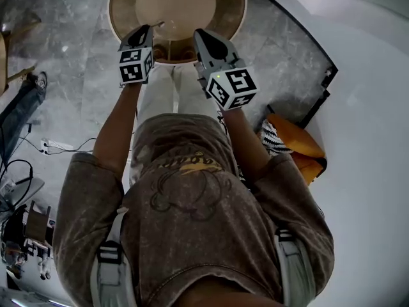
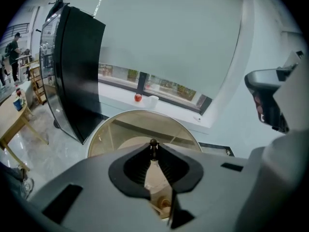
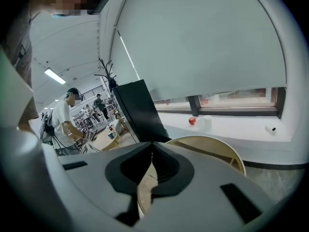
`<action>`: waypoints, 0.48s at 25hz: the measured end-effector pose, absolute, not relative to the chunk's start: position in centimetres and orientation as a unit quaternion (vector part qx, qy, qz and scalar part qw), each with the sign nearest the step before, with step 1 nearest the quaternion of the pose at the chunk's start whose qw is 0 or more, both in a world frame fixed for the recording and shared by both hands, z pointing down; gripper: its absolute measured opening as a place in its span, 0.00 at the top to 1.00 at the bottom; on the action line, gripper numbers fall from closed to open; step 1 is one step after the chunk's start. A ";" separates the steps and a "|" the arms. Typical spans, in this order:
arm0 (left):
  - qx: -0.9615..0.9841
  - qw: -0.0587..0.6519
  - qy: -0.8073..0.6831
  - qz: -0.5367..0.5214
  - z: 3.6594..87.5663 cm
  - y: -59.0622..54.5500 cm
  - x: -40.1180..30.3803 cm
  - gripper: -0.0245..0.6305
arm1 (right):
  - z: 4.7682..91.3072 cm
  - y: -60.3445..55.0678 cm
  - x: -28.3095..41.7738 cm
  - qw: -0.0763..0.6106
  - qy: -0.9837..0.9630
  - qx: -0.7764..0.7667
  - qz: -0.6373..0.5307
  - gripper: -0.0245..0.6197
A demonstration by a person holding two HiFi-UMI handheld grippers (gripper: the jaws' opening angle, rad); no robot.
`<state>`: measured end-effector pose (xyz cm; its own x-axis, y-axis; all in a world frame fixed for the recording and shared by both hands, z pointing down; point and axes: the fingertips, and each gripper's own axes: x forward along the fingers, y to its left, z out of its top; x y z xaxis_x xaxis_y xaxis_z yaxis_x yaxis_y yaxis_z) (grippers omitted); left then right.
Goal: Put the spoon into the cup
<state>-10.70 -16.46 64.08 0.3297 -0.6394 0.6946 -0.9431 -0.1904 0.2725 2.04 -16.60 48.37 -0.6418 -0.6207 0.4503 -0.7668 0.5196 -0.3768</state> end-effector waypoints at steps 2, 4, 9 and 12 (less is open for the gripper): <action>0.734 0.350 -0.537 0.225 65.3 -16.4 -10.6 0.87 | 48.6 -16.4 2.1 0.132 -0.861 0.403 0.282 0.93; 0.729 0.354 -0.538 0.230 66.4 -16.4 -10.5 0.87 | 48.8 -16.2 2.3 0.135 -0.860 0.403 0.284 0.93; 0.720 0.367 -0.539 0.239 69.4 -16.4 -10.3 0.87 | 49.7 -15.8 2.6 0.140 -0.856 0.405 0.289 0.93; 0.718 0.375 -0.534 0.241 71.1 -16.3 -10.3 0.87 | 50.2 -15.8 2.4 0.142 -0.854 0.407 0.293 0.93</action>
